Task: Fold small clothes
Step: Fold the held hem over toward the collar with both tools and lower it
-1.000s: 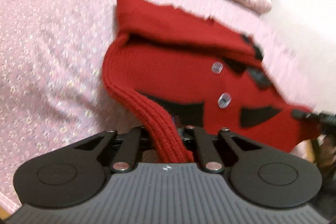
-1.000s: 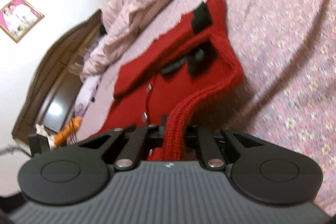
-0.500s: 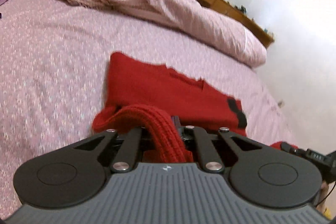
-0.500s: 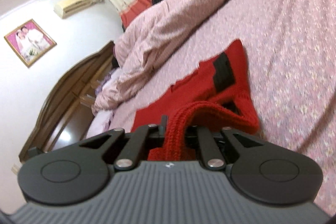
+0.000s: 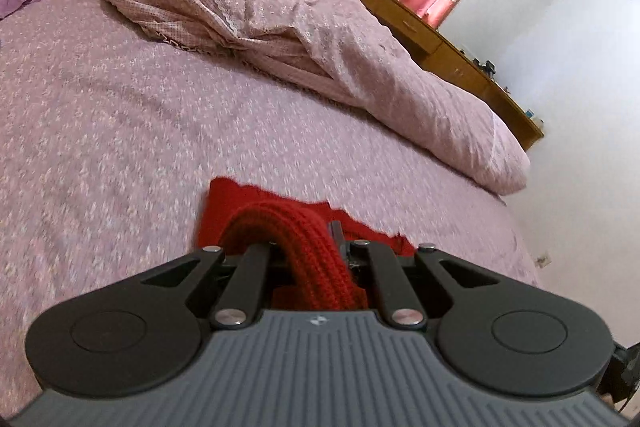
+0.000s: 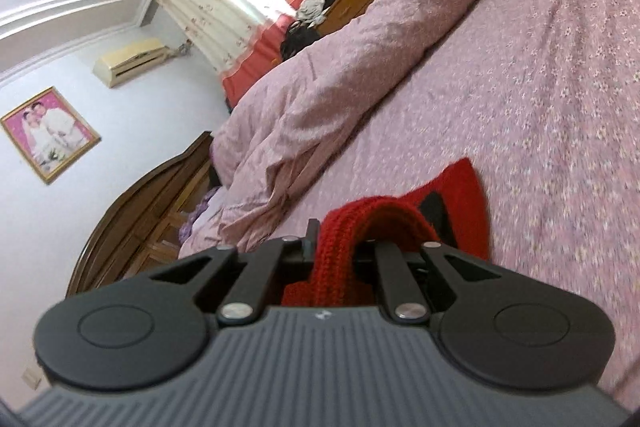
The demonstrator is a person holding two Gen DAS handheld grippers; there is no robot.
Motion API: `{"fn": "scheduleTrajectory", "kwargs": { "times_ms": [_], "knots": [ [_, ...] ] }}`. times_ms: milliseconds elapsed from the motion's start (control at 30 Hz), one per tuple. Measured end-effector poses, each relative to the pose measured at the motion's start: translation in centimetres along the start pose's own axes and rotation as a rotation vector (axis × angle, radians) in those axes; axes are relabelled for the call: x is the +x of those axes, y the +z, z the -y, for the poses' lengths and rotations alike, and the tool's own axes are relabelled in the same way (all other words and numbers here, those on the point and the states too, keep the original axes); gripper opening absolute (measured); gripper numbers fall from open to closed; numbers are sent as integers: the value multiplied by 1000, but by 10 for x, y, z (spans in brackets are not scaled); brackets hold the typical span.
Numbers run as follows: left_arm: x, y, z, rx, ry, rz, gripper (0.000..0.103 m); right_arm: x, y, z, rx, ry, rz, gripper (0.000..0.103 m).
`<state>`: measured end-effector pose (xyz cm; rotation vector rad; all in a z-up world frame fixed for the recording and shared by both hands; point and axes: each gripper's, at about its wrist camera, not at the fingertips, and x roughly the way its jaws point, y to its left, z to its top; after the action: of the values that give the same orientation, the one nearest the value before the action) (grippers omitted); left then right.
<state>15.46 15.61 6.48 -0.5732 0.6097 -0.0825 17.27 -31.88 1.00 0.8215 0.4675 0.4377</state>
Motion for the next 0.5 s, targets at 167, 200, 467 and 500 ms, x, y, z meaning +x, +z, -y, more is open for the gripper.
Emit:
{"fn": "scheduleTrajectory", "kwargs": {
  "times_ms": [167, 200, 467, 500],
  "knots": [
    [42, 17, 4, 12, 28, -34, 10, 33, 13, 10, 5, -30, -7, 10],
    [51, 20, 4, 18, 39, -39, 10, 39, 15, 11, -2, -37, -9, 10],
    [121, 34, -11, 39, 122, -96, 10, 87, 28, 33, 13, -114, -27, 10],
    [129, 33, -16, 40, 133, -107, 10, 93, 28, 37, 17, -130, -33, 10]
  ]
}}
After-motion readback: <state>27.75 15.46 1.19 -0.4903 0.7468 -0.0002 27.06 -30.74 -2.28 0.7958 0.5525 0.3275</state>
